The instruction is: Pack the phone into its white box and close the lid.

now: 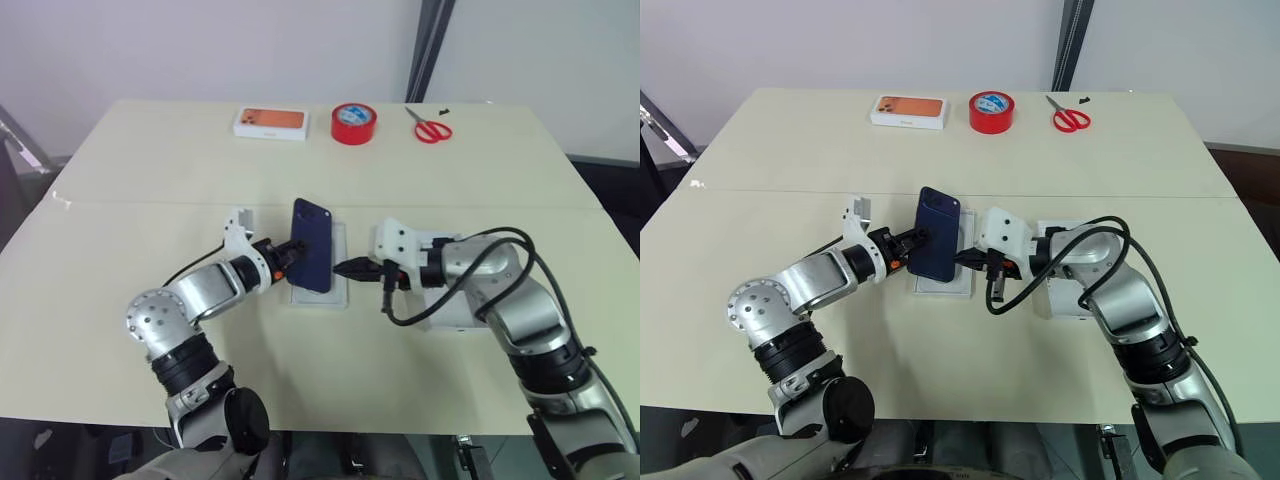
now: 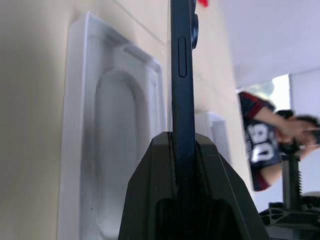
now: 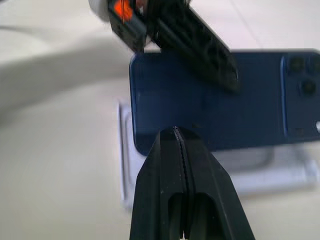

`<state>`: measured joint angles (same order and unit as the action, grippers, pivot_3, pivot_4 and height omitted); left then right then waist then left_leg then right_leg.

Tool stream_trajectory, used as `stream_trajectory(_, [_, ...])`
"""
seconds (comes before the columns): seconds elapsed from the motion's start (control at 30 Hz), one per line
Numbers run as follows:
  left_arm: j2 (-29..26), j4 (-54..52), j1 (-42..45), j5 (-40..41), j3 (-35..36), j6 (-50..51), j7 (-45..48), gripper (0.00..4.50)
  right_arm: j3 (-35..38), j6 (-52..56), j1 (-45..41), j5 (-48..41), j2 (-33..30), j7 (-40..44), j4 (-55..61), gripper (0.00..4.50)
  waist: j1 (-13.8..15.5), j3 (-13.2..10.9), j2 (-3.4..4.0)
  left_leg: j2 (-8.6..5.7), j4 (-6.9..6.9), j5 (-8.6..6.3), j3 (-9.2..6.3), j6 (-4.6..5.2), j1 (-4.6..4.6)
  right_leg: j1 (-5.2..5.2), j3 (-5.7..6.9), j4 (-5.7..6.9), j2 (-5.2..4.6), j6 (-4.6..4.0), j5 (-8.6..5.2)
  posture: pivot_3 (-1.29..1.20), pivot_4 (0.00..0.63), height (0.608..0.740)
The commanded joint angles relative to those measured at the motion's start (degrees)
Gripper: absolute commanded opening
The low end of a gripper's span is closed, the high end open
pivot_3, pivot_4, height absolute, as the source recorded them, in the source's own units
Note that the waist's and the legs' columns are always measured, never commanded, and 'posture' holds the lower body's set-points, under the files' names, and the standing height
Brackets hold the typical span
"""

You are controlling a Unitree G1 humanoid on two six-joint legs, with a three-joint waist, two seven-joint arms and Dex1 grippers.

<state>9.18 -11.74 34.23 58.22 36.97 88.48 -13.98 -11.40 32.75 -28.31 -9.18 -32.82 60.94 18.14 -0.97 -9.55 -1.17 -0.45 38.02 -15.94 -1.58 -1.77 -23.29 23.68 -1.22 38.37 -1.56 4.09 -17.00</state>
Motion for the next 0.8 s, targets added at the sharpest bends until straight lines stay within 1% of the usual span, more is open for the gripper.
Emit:
stream_trajectory(0.03, [1.19, 0.38, 0.00, -0.83, -4.38, -2.76, 1.49, 0.04, 1.63, -1.08, -0.13, -1.19, -0.79, -1.48, 1.23, 0.00, 0.26, 0.00, 0.00, 0.00, 0.02, 0.00, 0.00, 0.00, -0.01, 0.00, 0.00, 0.00, -0.01, 0.00, 0.00, 0.00, 0.150, 0.740])
stream_trajectory(0.2, [0.70, 1.79, -0.60, -1.41, -7.26, -4.67, 2.17, 0.04, 1.59, -1.77, 0.11, -1.40, -1.64, -2.79, 0.74, 0.00, 0.44, 0.00, 0.00, -0.03, 0.05, 0.01, 0.01, -0.01, -0.07, 0.00, 0.01, -0.10, -0.06, 0.00, 0.00, 0.00, 0.150, 0.740])
stream_trajectory(0.27, [0.28, 2.25, -0.59, -1.31, -7.53, -4.85, 2.15, 0.96, 1.45, -2.06, 0.16, -1.53, -1.94, -3.18, 0.64, 0.00, 0.46, 0.00, 0.00, -0.03, 0.05, 0.01, 0.01, -0.01, -0.07, -0.01, 0.01, -0.11, -0.07, 0.00, 0.00, 0.00, 0.150, 0.740])
stream_trajectory(0.33, [-0.12, 2.25, -0.67, -0.90, -7.77, -4.58, 2.28, 1.65, 1.34, -2.31, 0.17, -1.66, -2.15, -3.41, 0.48, 0.00, 0.39, 0.00, 0.00, -0.03, 0.05, 0.01, 0.01, -0.01, -0.07, -0.01, 0.02, -0.10, -0.06, 0.00, 0.00, 0.00, 0.150, 0.740])
stream_trajectory(0.37, [-0.24, 2.19, -0.71, -0.68, -7.84, -4.37, 2.33, 2.20, 1.29, -2.42, 0.16, -1.71, -2.23, -3.48, 0.39, 0.00, 0.39, 0.00, 0.00, -0.03, 0.05, 0.01, 0.01, -0.01, -0.07, -0.01, 0.01, -0.10, -0.06, 0.00, 0.00, 0.00, 0.150, 0.740])
stream_trajectory(0.47, [-1.63, 0.48, -1.30, 0.74, -7.86, -2.63, 3.26, 3.65, 1.11, -2.80, 0.10, -1.82, -2.47, -3.68, -0.05, 0.00, 0.37, 0.00, 0.00, -0.03, 0.05, 0.01, 0.00, -0.01, -0.07, 0.00, 0.01, -0.10, -0.06, 0.00, 0.00, 0.00, 0.150, 0.740])
stream_trajectory(0.57, [-4.52, -1.84, -2.02, 2.73, -7.01, -0.53, 4.66, 3.65, 0.99, -3.12, 0.01, -1.87, -2.64, -3.73, -0.42, 0.00, 0.21, 0.00, 0.00, -0.03, 0.05, 0.01, 0.01, -0.01, -0.06, 0.00, 0.01, -0.08, -0.05, 0.00, 0.00, 0.00, 0.150, 0.740])
stream_trajectory(0.7, [-11.69, -6.33, -3.19, 5.25, -8.26, 1.75, 9.43, 3.65, 0.61, -3.65, -0.19, -1.80, -2.66, -3.59, -1.14, 0.00, 0.24, 0.00, 0.00, -0.02, 0.05, 0.04, 0.00, -0.07, -0.05, 0.00, 0.01, -0.04, -0.04, 0.00, 0.00, 0.00, 0.150, 0.740])
stream_trajectory(0.73, [-12.79, -6.97, -3.10, 6.10, -7.96, 1.70, 10.26, 3.65, 0.49, -3.84, -0.22, -1.71, -2.63, -3.58, -1.37, 0.00, 0.32, 0.00, 0.01, -0.03, 0.06, 0.15, 0.00, -0.26, -0.04, 0.00, 0.01, -0.05, -0.05, 0.00, 0.00, 0.00, 0.150, 0.740])
stream_trajectory(0.8, [-14.52, -7.66, -2.77, 8.15, -6.84, 0.69, 11.72, 3.65, 0.22, -4.24, -0.27, -1.49, -2.58, -3.59, -1.82, 0.00, 0.42, 0.01, 0.01, -0.03, 0.06, 0.20, 0.01, -0.35, -0.04, -0.03, 0.01, -0.08, -0.07, 0.00, 0.00, 0.00, 0.150, 0.740])
